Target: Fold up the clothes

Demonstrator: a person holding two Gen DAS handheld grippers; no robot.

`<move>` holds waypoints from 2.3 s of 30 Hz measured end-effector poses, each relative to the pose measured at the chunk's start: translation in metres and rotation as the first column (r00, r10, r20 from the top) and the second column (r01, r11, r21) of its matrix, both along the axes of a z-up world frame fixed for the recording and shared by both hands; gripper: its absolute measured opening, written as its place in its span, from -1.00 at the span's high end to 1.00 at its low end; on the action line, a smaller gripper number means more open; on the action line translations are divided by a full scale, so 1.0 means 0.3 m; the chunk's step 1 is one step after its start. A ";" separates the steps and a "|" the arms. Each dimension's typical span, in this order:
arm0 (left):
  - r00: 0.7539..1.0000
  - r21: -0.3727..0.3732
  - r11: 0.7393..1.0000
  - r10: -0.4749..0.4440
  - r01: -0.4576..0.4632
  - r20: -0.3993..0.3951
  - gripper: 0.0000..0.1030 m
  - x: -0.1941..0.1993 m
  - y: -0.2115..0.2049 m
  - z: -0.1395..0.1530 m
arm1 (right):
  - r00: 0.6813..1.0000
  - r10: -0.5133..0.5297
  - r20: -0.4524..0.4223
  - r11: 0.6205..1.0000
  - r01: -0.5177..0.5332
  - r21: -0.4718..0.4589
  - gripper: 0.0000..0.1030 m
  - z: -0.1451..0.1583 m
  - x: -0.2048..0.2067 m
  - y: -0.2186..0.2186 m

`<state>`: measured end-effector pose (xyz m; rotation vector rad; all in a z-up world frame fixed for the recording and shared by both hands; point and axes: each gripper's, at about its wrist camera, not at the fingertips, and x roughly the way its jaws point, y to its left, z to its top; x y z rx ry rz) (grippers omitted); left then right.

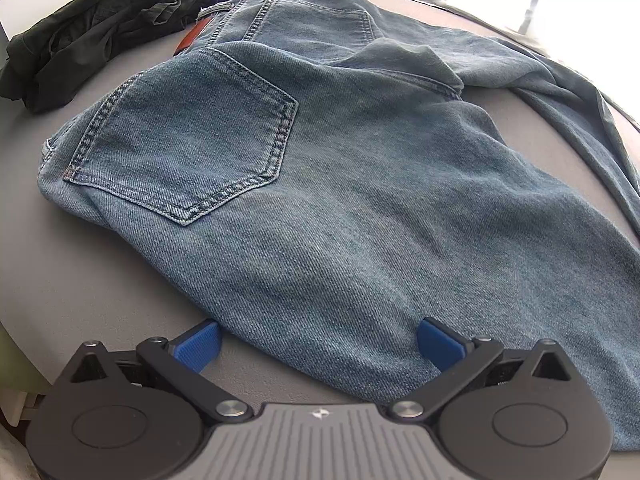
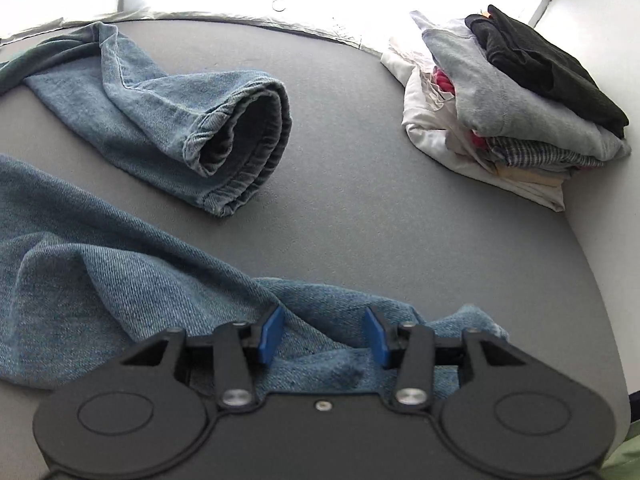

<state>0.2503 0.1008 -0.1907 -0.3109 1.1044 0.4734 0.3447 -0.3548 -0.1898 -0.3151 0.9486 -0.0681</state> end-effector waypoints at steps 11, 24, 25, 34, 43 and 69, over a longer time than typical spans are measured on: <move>1.000 0.000 1.000 0.015 -0.015 0.003 -1.00 0.004 0.001 0.002 | 0.988 0.128 -0.084 0.975 -0.110 0.192 0.19 0.019 0.022 -0.072; 0.999 0.000 0.999 0.040 -0.040 0.002 -1.00 0.005 -0.001 0.003 | 0.985 0.095 0.142 0.989 -0.110 0.103 0.95 0.133 0.039 -0.036; 0.999 0.000 0.999 0.042 -0.042 0.001 -1.00 0.005 -0.001 0.003 | 0.976 0.115 0.187 0.989 -0.130 0.066 0.95 0.167 0.061 -0.021; 0.999 0.004 0.999 0.046 -0.046 0.007 -1.00 0.002 -0.006 0.004 | 0.887 0.373 0.273 0.895 -0.267 -0.357 0.66 0.186 0.223 0.213; 0.998 0.017 0.999 0.050 -0.051 0.027 -1.00 -0.005 -0.015 0.000 | 0.968 -0.086 0.236 0.994 0.067 0.090 0.11 0.150 0.077 0.034; 0.999 0.024 0.999 0.041 -0.041 0.036 -1.00 -0.004 -0.019 -0.011 | 0.755 -0.566 0.330 0.800 0.407 0.441 0.96 0.235 -0.073 -0.282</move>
